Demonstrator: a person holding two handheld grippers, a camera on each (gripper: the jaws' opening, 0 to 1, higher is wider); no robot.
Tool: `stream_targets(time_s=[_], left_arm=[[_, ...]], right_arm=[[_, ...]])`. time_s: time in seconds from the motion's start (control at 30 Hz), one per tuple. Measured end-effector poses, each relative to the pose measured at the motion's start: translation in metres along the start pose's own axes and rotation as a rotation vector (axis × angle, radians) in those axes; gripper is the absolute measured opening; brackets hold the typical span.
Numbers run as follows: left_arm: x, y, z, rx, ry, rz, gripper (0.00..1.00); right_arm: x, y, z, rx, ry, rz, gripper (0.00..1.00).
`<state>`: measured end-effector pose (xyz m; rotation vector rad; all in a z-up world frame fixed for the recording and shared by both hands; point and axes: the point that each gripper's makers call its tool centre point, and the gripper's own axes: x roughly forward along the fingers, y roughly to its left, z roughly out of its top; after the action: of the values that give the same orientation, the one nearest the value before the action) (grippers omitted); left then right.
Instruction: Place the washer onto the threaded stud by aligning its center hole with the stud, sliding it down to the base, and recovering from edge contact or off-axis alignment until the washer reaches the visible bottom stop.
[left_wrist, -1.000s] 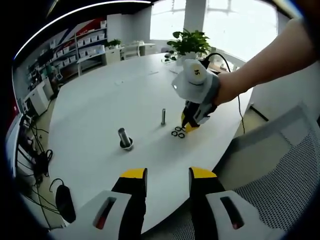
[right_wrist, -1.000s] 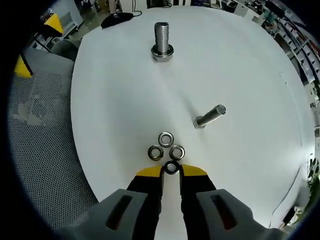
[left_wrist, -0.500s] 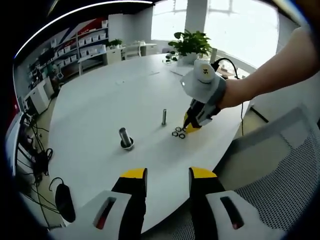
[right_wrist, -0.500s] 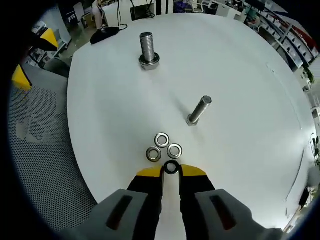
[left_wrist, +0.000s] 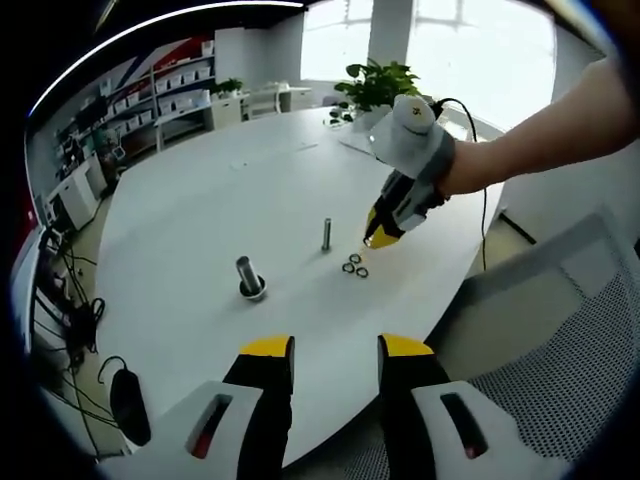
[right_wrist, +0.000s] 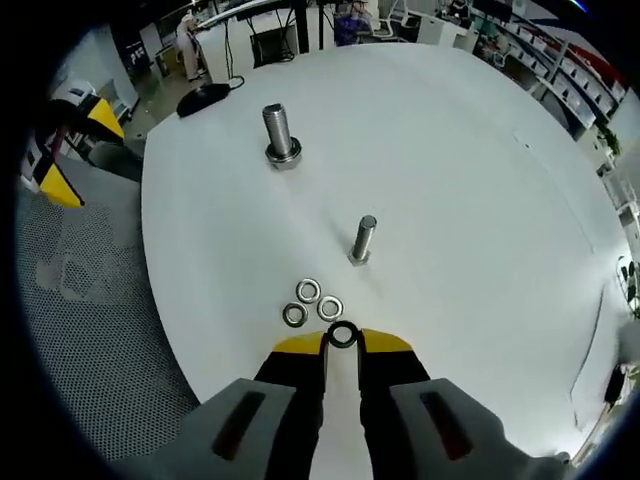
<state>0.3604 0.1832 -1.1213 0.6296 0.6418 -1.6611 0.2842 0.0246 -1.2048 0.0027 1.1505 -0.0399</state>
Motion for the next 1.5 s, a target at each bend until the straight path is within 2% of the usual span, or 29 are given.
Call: stream_targets(time_s=[0.4,0.57,0.83,1.5], left_arm=[[0.0,-0.001,0.0,0.001,-0.001,-0.002,0.32],[0.0,0.001,0.0,-0.001,-0.004,-0.002,0.32],[0.0,0.001,-0.001,-0.003,-0.004,-0.005,0.32],[0.0,-0.002,0.002,-0.004,-0.011,-0.012,0.32]], right_arm=[[-0.012,-0.012,0.039,-0.045,-0.06,-0.004,0.13],[-0.017,-0.013,0.049,-0.072,-0.067,-0.007,0.13],[-0.01,-0.015,0.064,-0.118,-0.051,-0.001,0.13],[-0.007,-0.011,0.06,-0.152,0.009,0.001,0.14]])
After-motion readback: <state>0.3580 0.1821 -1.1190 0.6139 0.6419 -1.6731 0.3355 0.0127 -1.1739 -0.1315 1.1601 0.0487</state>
